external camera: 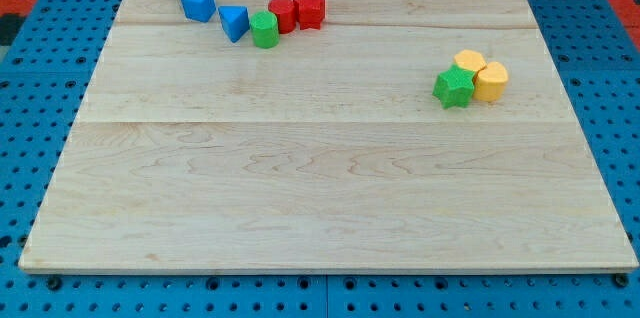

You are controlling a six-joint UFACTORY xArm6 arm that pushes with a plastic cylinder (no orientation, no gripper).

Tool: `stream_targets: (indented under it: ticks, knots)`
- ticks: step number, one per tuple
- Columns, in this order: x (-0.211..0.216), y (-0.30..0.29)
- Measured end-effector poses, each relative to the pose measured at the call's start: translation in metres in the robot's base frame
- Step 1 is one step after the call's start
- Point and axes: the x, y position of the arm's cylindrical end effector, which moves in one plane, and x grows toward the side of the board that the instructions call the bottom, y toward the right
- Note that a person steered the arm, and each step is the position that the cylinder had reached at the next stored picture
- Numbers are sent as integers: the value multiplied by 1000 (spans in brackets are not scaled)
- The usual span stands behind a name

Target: Nudge the blue blocks green circle close to each other

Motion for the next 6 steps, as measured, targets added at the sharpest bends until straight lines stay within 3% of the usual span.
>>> stream_targets:
  ticks: [1,2,3,4,6]
  knots:
    - [25,27]
    - [39,18]
    - [57,-36]
    - [71,-32]
    - [73,103]
